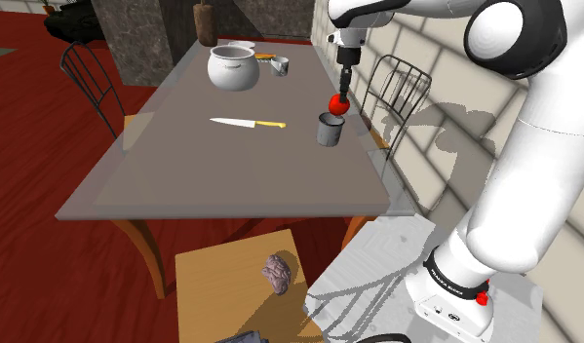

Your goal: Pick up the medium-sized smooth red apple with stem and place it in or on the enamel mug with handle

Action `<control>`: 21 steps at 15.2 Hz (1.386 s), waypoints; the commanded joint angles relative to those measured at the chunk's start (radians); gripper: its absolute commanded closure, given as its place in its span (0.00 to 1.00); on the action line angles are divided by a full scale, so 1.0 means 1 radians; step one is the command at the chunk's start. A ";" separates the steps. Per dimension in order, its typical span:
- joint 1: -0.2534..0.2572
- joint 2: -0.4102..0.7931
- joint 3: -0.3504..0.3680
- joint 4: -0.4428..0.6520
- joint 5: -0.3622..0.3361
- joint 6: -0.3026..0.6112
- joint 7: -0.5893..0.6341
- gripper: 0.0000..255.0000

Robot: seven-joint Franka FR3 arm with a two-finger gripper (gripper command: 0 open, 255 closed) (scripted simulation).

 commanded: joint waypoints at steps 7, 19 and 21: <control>0.000 0.010 0.001 -0.054 0.005 0.063 -0.005 1.00; -0.004 0.013 -0.001 0.017 0.004 -0.005 -0.004 0.00; -0.009 0.022 -0.002 0.088 0.006 -0.068 -0.005 0.00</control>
